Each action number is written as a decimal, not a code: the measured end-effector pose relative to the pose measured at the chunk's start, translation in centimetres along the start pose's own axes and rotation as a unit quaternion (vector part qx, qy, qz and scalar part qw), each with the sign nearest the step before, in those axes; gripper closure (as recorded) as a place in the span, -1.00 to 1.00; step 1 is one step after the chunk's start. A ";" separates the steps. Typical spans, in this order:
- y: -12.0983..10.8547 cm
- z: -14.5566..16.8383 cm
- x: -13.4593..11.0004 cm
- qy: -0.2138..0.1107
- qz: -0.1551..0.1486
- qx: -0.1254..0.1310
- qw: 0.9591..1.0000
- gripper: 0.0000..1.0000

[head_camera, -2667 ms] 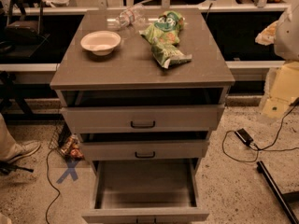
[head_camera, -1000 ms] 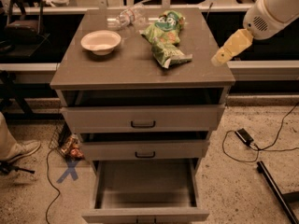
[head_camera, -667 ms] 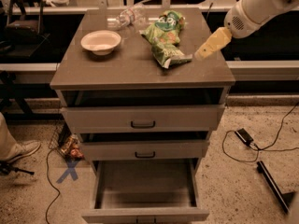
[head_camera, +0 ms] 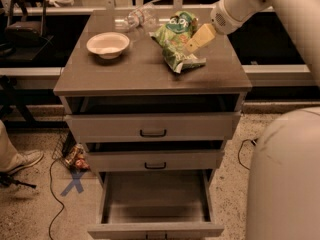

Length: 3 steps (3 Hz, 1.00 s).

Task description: Place green jalapeno chip bag into bottom drawer

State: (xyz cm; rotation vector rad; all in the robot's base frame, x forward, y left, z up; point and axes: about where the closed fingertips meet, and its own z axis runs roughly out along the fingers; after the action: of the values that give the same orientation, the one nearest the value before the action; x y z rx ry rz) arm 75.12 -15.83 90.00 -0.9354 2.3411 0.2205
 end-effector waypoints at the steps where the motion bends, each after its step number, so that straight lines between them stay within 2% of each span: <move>1: 1.2 3.1 -2.9 0.012 0.007 -0.006 1.000 -1.00; 2: 2.4 4.3 -4.2 0.020 0.007 -0.006 1.000 -1.00; 3: 3.9 5.6 -5.1 0.030 0.007 0.000 1.000 -0.63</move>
Offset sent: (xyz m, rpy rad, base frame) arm 0.0338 0.0804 -0.0060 -0.0288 0.0448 -0.0120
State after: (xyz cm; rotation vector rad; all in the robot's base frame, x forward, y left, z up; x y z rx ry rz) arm 78.10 -8.05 88.24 -0.9373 2.4031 0.2014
